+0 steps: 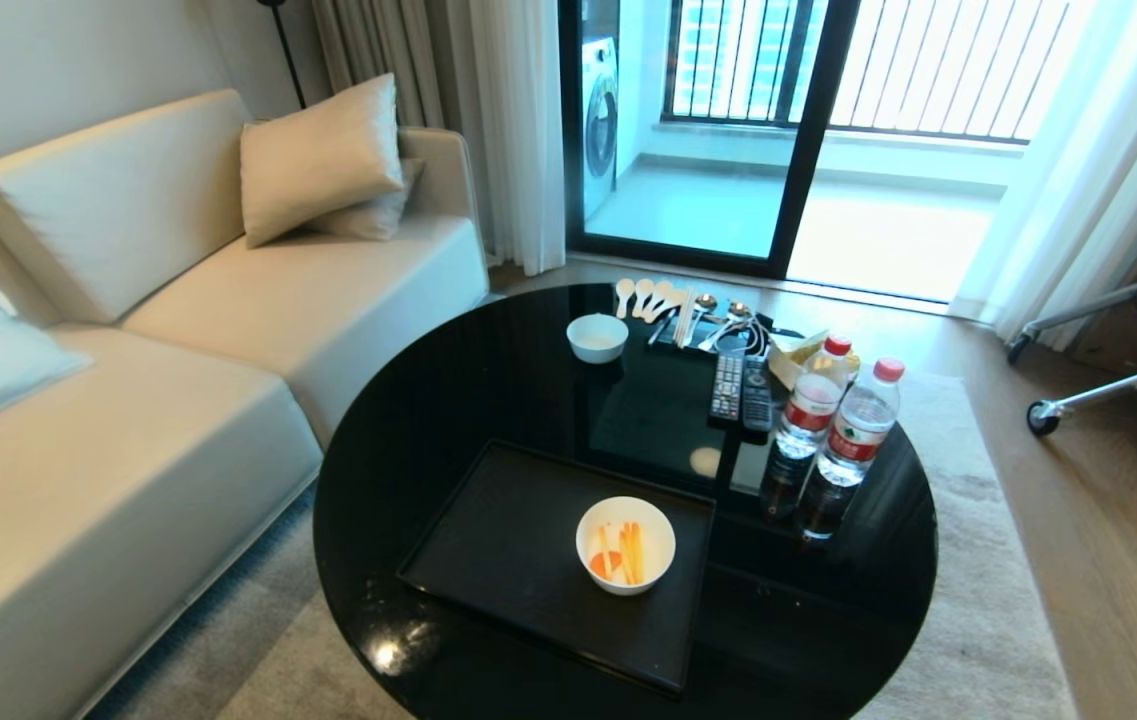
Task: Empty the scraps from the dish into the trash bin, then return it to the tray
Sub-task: Pick up the bowl with leftover food
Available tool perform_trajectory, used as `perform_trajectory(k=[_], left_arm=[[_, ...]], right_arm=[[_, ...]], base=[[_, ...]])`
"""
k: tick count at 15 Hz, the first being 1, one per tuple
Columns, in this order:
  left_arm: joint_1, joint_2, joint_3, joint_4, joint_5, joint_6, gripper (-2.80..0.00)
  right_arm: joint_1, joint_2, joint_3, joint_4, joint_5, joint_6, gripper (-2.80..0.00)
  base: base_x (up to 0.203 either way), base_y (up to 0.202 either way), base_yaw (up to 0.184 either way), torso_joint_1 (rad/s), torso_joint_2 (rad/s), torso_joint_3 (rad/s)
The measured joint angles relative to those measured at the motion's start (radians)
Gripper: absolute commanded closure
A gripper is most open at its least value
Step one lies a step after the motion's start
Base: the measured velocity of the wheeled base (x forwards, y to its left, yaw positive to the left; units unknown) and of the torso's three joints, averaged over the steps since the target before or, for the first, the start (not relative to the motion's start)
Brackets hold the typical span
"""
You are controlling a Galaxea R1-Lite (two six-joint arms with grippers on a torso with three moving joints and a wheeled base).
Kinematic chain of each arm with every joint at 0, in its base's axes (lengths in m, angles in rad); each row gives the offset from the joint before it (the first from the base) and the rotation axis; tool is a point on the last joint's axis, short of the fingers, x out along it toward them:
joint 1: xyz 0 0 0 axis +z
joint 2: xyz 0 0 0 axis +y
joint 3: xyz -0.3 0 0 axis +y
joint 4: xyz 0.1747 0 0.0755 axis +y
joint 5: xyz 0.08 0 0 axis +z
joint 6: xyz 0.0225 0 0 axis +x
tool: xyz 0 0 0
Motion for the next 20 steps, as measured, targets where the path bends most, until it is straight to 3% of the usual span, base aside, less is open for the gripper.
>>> perform_trajectory(k=[7,14,18,20], left_arm=[[0.0,0.0,0.0,0.0,0.0,0.0,0.0],[0.0,0.0,0.0,0.0,-0.001,0.0,0.0],[0.0,0.0,0.0,0.0,-0.001,0.0,0.0],[0.0,0.0,0.0,0.0,0.0,0.0,0.0]], right_arm=[[0.066,0.435,-0.306,-0.017,0.021,-0.052,0.0],[0.273,1.014,-0.457,-0.279,0.025,-0.064,0.0],[0.378,1.304,-0.556,-0.368,0.004,0.006,0.0],[0.447,1.443,-0.65,-0.344,-0.054,0.1,0.0]], base=[[0.0,0.0,0.0,0.0,0.0,0.0],[0.0,0.0,0.0,0.0,0.0,0.0],[0.0,0.0,0.0,0.0,0.0,0.0],[0.0,0.0,0.0,0.0,0.0,0.0]])
